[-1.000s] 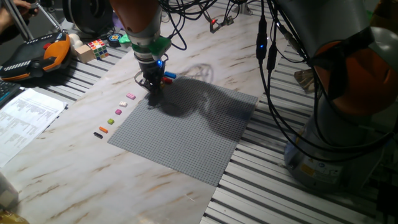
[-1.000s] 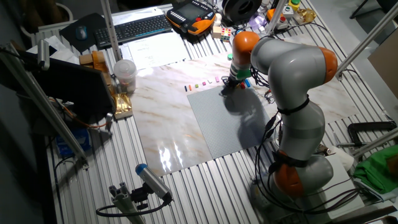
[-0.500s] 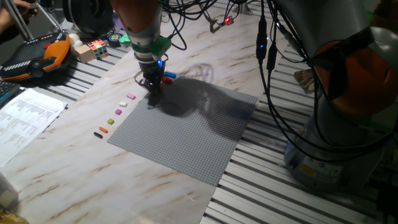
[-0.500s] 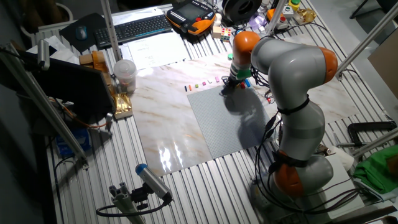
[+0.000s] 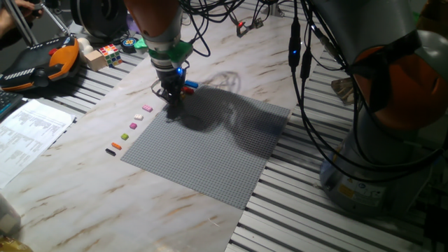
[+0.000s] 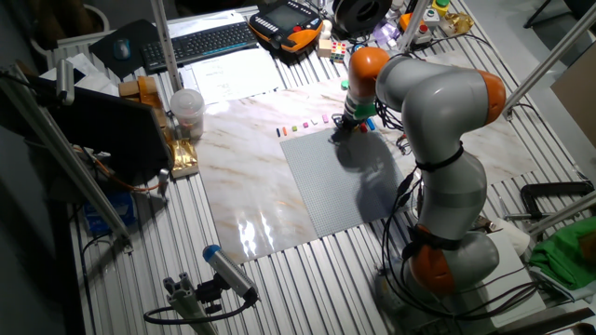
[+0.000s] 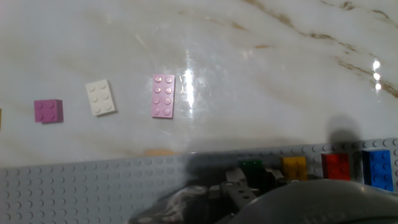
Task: Build with small Lego blocks
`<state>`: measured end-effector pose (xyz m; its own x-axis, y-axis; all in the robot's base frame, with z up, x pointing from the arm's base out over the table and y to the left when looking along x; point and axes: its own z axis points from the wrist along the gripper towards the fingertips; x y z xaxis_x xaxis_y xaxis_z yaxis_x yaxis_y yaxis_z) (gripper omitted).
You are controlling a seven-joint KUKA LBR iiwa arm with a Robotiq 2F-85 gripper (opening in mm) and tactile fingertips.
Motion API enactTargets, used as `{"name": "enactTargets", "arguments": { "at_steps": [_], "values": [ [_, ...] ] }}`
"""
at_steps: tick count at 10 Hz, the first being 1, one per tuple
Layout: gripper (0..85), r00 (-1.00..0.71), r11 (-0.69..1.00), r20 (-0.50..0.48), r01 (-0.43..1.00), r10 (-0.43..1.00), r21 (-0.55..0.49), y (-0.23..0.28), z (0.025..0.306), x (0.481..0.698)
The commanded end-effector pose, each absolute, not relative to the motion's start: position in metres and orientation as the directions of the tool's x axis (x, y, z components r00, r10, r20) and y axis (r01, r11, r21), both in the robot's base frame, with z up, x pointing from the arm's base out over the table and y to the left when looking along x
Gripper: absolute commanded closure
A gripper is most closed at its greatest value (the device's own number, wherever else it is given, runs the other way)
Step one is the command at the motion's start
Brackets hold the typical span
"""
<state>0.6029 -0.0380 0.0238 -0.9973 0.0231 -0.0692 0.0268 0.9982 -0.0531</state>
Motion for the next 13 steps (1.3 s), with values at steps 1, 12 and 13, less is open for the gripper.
{"name": "enactTargets", "arguments": {
  "at_steps": [1, 12, 13],
  "values": [
    [81.3, -0.997, 0.998, -0.068, 0.027, 0.024, -0.052, -0.0378, 0.0235, 0.6031],
    [62.0, -0.997, 0.998, -0.071, 0.041, 0.037, -0.049, -0.0375, 0.0232, 0.6044],
    [52.3, -0.996, 0.998, -0.076, 0.047, 0.043, -0.050, -0.0374, 0.0236, 0.6042]
  ]
}}
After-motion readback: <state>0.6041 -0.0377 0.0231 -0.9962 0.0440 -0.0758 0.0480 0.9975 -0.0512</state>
